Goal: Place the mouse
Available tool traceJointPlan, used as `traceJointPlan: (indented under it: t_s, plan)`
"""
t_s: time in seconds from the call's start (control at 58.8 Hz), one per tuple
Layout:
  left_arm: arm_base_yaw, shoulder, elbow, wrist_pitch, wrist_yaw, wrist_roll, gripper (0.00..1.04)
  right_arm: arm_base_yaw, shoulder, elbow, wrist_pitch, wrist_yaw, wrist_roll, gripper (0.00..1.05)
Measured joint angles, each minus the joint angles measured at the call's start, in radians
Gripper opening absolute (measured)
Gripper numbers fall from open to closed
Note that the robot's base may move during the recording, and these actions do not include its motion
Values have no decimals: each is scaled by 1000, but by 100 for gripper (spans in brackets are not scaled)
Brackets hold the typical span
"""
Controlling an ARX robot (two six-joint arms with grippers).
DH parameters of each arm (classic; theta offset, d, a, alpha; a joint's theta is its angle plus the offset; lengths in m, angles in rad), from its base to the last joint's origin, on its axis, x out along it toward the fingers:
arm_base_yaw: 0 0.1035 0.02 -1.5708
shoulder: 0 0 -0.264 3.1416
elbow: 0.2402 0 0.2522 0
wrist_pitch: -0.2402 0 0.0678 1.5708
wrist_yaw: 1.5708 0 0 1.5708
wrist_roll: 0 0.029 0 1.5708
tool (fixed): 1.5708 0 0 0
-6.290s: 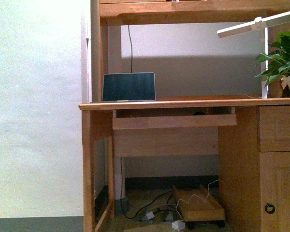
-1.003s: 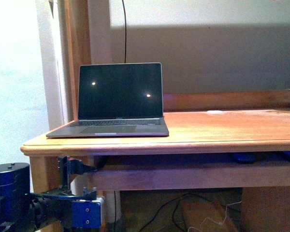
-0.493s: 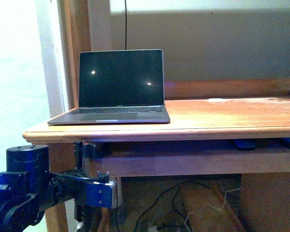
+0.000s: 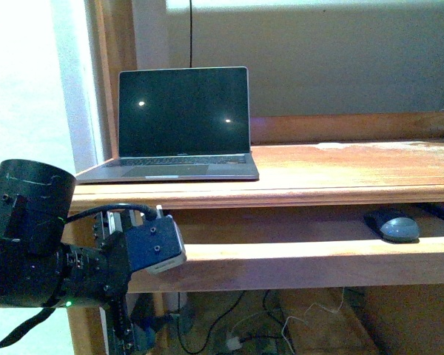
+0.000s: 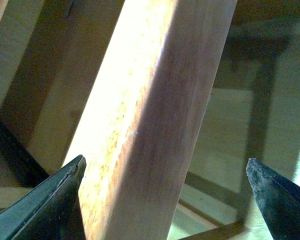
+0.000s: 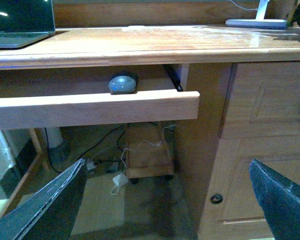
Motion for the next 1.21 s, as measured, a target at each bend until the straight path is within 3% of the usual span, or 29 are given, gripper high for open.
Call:
traceJointPlan:
  t_s: [0.187,0.323,0.408,0.51,0.595,0.663,0.816,0.918,1.071,1.207]
  plan:
    - [-16,-113,-69,-112,163,-207,97,0,0,0,0,0,0,97]
    - [-42,-193,-141,-103,297,-393,97,0,0,0,0,0,0,97]
    - [-54,-236,-198,-14,356,-560,97,0,0,0,0,0,0,97]
    - [-61,-290,-255,197,328,-837,97,0,0,0,0,0,0,97]
    - [-58,-346,-260,349,193,-1059,97,0,0,0,0,0,0,97]
    - [-55,-392,-254,342,52,-1155,97,0,0,0,0,0,0,97]
    - [-39,-496,-323,286,-330,-1129,97,0,0,0,0,0,0,97]
    - [-33,-607,-434,286,-530,-1078,97,0,0,0,0,0,0,97]
    - [-49,-838,-617,224,-716,-1075,97,0,0,0,0,0,0,97]
    - [-111,-1059,-768,107,-810,-1083,97,0,0,0,0,0,0,97]
